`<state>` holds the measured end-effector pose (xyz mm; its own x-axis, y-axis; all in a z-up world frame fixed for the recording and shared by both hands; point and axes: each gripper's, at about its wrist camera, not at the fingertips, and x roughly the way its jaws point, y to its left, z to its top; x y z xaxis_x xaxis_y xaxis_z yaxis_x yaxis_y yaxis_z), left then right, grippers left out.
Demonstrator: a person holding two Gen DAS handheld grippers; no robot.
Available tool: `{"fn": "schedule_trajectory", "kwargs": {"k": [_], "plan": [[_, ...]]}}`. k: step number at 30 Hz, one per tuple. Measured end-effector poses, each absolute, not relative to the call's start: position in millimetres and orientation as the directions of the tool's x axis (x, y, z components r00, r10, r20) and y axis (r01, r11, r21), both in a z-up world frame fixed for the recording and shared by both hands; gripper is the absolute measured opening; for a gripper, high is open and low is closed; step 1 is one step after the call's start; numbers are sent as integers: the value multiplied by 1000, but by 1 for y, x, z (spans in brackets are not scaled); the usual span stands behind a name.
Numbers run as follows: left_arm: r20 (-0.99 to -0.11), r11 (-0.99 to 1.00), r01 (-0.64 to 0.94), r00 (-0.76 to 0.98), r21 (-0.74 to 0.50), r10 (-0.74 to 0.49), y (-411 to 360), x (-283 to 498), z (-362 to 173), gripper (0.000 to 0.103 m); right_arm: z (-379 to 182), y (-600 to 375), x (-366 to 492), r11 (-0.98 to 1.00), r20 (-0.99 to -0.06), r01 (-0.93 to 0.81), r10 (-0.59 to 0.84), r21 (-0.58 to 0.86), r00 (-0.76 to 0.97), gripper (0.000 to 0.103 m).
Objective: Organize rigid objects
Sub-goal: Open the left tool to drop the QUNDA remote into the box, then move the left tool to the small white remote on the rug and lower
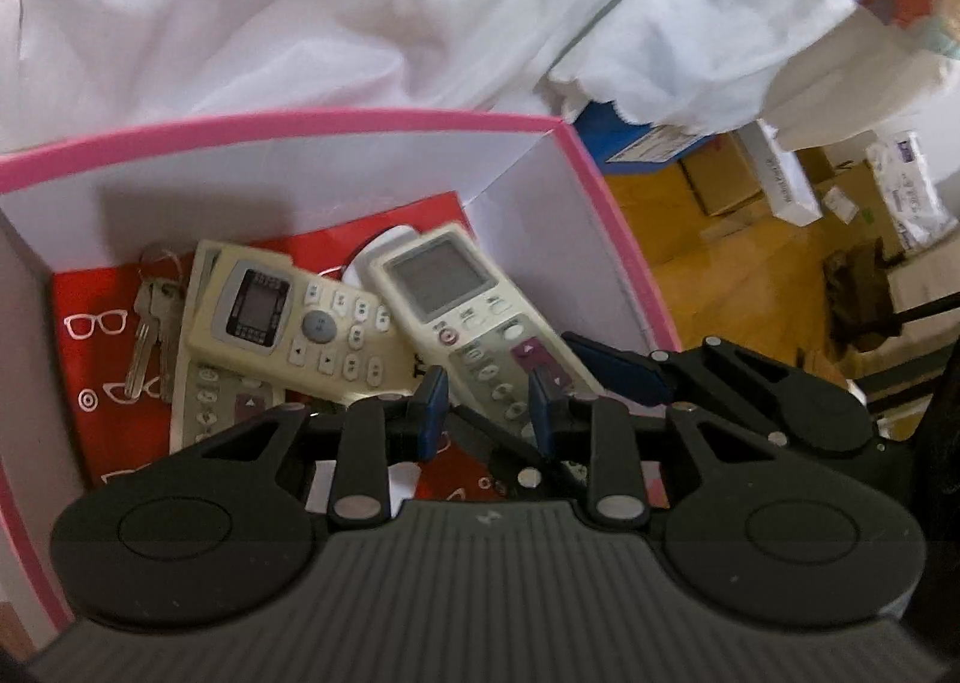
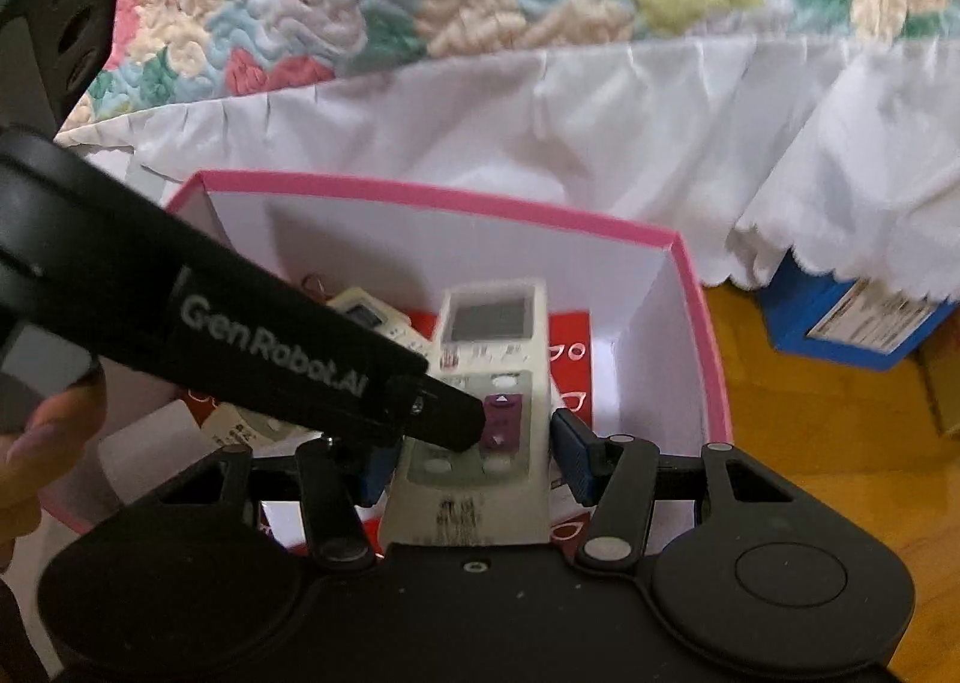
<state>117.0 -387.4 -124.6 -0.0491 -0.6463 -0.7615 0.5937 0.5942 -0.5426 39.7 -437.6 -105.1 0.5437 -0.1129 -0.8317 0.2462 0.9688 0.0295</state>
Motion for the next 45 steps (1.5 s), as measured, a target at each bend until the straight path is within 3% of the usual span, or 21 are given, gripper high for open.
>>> {"fn": "schedule_trajectory", "kwargs": {"k": [2, 5, 9, 13, 22, 31, 35, 40, 42, 45], "plan": [[-783, 614, 600, -34, -513, -621, -390, 115, -127, 32, -112, -438, 42, 964, -840, 265, -140, 5, 524, 59], [-799, 622, 625, -4, -471, -601, -386, 112, -120, 42, -107, -437, 36, 949, -831, 314, -174, 1, 529, 74], [-809, 600, 693, 41, -401, -587, -365, 106, -90, 48, -88, -428, 20, 951, -814, 310, -179, 2, 553, 74], [-804, 578, 724, 54, -377, -592, -330, 103, -60, 48, -60, -416, -5, 943, -778, 332, -179, 40, 602, 74], [-822, 584, 765, 133, -271, -554, -254, 96, -6, 49, 4, -366, -27, 963, -726, 204, -13, 176, 688, 74], [-828, 617, 740, 150, -268, -540, -204, 109, -14, 49, 10, -295, -11, 977, -712, 24, 139, 213, 688, 73], [-823, 616, 733, 140, -288, -551, -193, 121, -30, 49, 1, -268, -5, 966, -709, -11, 196, 257, 678, 63], [-832, 612, 731, 114, -300, -543, -185, 142, -61, 49, -26, -239, 8, 953, -727, 18, 217, 301, 651, 44], [-835, 612, 730, 107, -303, -540, -184, 151, -74, 49, -42, -227, 16, 962, -766, 84, 154, 261, 624, 43], [-847, 619, 738, 125, -268, -516, -187, 166, -93, 49, -69, -218, 31, 963, -814, 176, 65, 203, 578, 31]]}}
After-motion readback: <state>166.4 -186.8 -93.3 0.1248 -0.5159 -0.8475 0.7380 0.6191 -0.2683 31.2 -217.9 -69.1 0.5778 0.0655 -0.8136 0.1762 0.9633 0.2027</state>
